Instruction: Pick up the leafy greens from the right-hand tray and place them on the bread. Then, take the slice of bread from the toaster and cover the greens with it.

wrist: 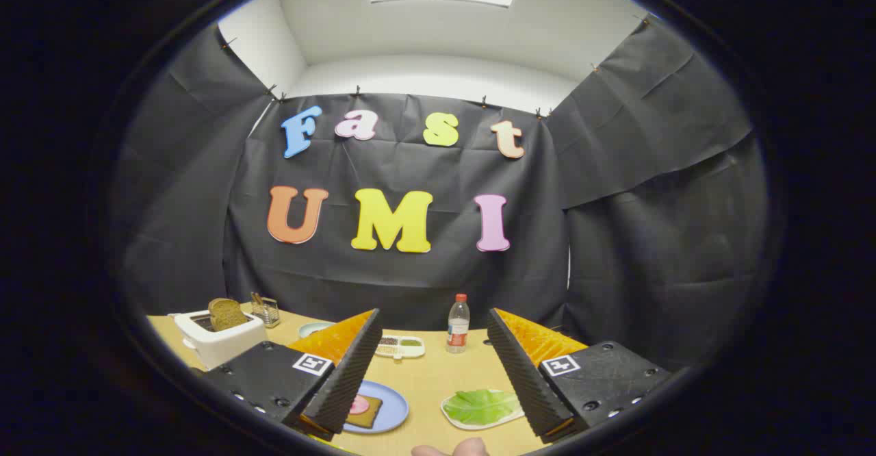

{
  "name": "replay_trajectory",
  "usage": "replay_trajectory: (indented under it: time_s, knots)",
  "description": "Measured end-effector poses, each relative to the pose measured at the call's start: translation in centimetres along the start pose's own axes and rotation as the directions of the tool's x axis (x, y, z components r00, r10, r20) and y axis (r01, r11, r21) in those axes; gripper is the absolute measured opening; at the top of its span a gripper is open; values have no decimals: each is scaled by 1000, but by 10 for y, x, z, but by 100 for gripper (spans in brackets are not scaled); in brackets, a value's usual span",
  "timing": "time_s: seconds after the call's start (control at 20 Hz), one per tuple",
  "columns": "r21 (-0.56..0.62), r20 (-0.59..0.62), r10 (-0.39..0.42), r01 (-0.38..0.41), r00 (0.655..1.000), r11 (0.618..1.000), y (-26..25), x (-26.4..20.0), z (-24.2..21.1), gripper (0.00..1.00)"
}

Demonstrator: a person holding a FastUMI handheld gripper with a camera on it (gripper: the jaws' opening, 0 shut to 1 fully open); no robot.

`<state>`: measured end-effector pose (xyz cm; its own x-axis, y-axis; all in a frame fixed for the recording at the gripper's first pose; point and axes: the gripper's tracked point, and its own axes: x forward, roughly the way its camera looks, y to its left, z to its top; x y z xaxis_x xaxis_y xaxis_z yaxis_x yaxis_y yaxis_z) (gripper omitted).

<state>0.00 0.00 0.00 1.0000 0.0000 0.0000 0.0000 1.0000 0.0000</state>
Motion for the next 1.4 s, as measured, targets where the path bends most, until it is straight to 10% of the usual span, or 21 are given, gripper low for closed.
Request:
replay_trajectory:
  time_s: [1.4]
  knots:
    - [22, -39, 14, -13, 999, 1000, -22, 13, -16, 95]
